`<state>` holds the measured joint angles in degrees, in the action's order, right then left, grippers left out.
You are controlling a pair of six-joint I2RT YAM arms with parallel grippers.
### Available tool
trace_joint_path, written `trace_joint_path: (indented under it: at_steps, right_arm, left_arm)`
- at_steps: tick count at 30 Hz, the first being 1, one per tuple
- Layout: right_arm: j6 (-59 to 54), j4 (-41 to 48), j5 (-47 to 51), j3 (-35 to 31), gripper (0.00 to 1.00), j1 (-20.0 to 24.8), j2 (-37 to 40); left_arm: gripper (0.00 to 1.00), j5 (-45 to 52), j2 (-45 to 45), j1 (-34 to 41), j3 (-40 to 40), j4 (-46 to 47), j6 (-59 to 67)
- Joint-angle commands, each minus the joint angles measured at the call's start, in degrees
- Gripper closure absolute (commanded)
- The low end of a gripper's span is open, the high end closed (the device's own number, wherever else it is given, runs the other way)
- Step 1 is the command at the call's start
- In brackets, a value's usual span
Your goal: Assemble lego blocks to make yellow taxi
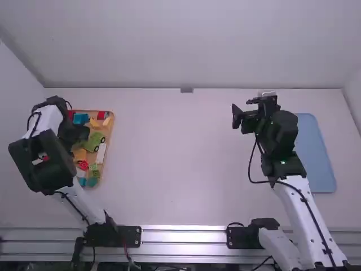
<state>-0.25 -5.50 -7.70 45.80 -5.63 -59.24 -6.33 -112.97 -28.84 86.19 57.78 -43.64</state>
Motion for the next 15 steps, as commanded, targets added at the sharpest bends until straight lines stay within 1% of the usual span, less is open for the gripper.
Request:
trace_joint_path:
  at_steps: [1,10,15]
  right_arm:
    - [0.0,-0.2,0.1,2.2,0.01,0.0,-0.3]
    - [0.0,-0.3,0.1,2.2,0.01,0.1,-0.3]
    - [0.0,-1.0,0.0,2.2,0.01,-0.5,-0.3]
  left_arm:
    - [0.06,-3.7,-0.2,0.3,-2.7,0.1,-2.2]
    - [0.07,-3.1,-0.2,-3.3,-7.5,-7.0,-4.5]
    - [0.05,-2.1,-0.2,-5.0,-9.7,-11.0,-5.0]
